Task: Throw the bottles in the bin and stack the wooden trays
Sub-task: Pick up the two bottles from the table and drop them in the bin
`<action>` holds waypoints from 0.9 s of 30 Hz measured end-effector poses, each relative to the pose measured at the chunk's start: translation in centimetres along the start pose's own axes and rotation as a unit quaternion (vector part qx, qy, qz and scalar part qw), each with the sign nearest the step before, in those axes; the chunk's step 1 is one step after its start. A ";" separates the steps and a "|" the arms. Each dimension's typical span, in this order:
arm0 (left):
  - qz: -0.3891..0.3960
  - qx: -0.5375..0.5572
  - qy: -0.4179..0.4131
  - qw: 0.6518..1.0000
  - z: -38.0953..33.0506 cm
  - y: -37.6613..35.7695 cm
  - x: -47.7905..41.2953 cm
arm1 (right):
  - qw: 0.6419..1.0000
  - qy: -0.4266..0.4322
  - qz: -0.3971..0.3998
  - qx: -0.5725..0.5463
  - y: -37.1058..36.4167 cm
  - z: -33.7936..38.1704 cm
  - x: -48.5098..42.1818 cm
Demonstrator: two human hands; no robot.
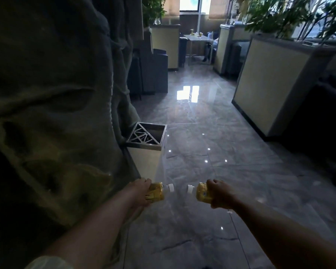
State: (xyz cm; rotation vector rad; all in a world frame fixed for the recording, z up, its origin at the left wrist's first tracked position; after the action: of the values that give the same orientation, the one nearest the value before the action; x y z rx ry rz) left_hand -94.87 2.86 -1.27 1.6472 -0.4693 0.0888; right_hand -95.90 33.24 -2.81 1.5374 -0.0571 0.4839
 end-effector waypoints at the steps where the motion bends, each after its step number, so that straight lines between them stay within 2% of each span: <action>1: 0.003 0.004 0.002 1.000 -0.3 0.4 -1.8 | 1.000 0.003 0.000 0.003 0.4 -1.3 -1.6; 9: 0.001 0.046 0.050 0.998 -3.5 4.3 -17.0 | 0.998 0.022 0.019 0.055 5.5 -13.6 -15.1; 14: 0.029 0.039 0.069 0.996 -6.5 5.5 -24.3 | 0.995 0.048 0.032 0.086 8.4 -18.9 -21.8; 20: 0.043 0.067 0.104 0.991 -6.4 6.8 -30.8 | 0.992 0.079 0.045 0.093 11.2 -21.1 -29.3; 27: 0.025 0.091 0.143 0.985 -1.3 8.6 -37.9 | 0.984 0.123 0.051 0.114 14.0 -19.9 -40.2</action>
State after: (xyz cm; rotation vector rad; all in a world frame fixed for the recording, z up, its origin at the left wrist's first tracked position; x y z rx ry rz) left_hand -132.15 13.07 -5.44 1.7669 -0.2893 0.4115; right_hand -142.22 41.20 -4.05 1.6922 0.1164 0.7808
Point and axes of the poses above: each hand's wrist, its own x-axis away from the middle knuckle, its own y-axis out of the back of the hand, z = x × y, the point moved 6 cm from there along -x, towards the middle knuckle, and after that the axes turned 4 degrees about x, right-handed, at the moved point
